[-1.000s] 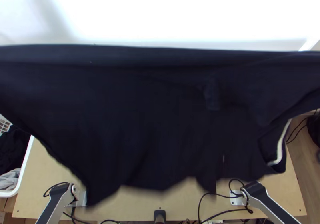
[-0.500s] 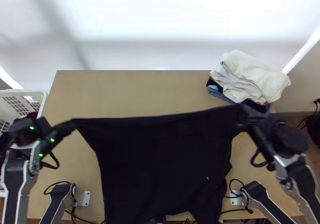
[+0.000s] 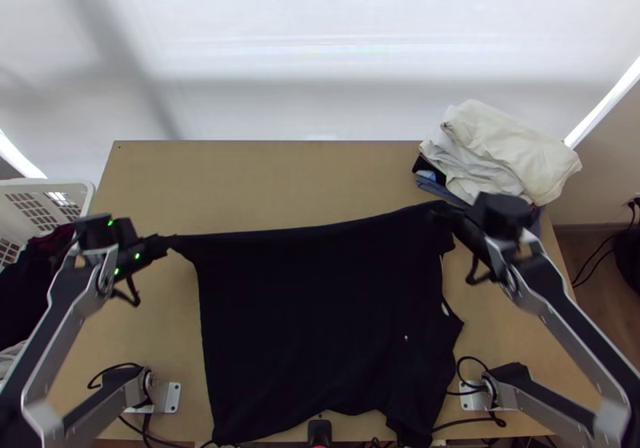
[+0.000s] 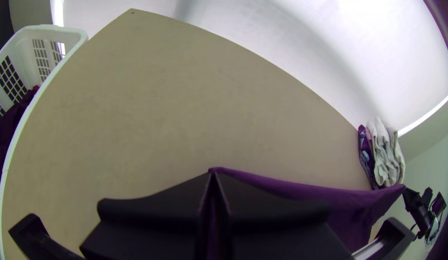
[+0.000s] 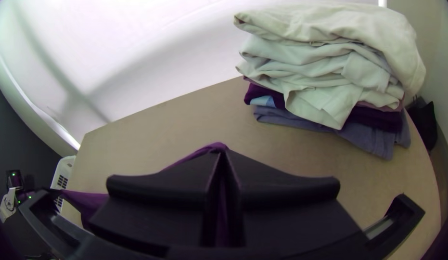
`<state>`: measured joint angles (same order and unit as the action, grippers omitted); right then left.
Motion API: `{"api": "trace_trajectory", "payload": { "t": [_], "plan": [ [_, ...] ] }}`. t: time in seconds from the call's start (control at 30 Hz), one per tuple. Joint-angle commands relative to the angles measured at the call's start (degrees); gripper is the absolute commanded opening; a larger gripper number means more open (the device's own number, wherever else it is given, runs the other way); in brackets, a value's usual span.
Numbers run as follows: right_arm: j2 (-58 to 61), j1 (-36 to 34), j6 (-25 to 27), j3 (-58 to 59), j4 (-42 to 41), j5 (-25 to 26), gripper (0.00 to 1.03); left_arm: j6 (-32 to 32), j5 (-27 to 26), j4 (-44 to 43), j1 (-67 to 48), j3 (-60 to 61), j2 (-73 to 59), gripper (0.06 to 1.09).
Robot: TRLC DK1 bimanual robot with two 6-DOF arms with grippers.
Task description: Fold the t-shirt
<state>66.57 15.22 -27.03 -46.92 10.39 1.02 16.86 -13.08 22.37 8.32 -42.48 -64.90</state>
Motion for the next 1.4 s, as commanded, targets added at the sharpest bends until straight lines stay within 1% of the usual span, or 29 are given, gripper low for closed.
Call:
{"api": "trace_trajectory", "payload": {
  "t": [0.0,0.13,0.3,0.47,0.6,0.73,0.93,1.07,1.37],
  "plan": [
    [6.82,-1.86,-0.84,-5.82,-2.57,0.04,0.03,-0.95,-0.37,-2.77,0.82,-5.77,-7.87,0.1],
    [14.29,-3.27,-0.66,-11.09,-3.27,0.13,0.03,-1.13,-0.45,-3.74,2.05,-12.54,-17.63,0.1],
    [21.85,-4.32,-0.75,-18.47,-3.19,0.39,0.03,-0.78,-0.45,-2.77,2.41,-22.03,-27.91,0.1],
    [28.53,-4.32,-0.75,-26.82,1.38,0.48,0.03,-1.04,-0.45,1.36,2.49,-31.88,-37.75,0.1],
    [32.93,-4.15,-1.19,-31.75,3.05,0.57,0.03,-0.6,-0.45,3.56,2.49,-39.44,-43.82,0.1],
    [37.94,-3.97,-1.27,-37.99,6.39,0.65,0.03,0.63,-0.37,9.27,2.49,-48.75,-50.14,0.1],
    [43.65,-3.36,-1.8,-46.95,11.67,0.65,0.03,1.86,-0.45,15.07,2.14,-57.72,-55.07,0.1],
    [46.81,-2.65,-2.15,-52.05,15.62,0.65,0.03,1.86,-0.37,18.67,1.7,-60.97,-57.0,0.1],
    [52.26,-1.42,-2.24,-58.82,19.4,0.83,0.03,1.86,-0.37,21.14,1.62,-64.66,-59.46,0.1]
  ]
}}
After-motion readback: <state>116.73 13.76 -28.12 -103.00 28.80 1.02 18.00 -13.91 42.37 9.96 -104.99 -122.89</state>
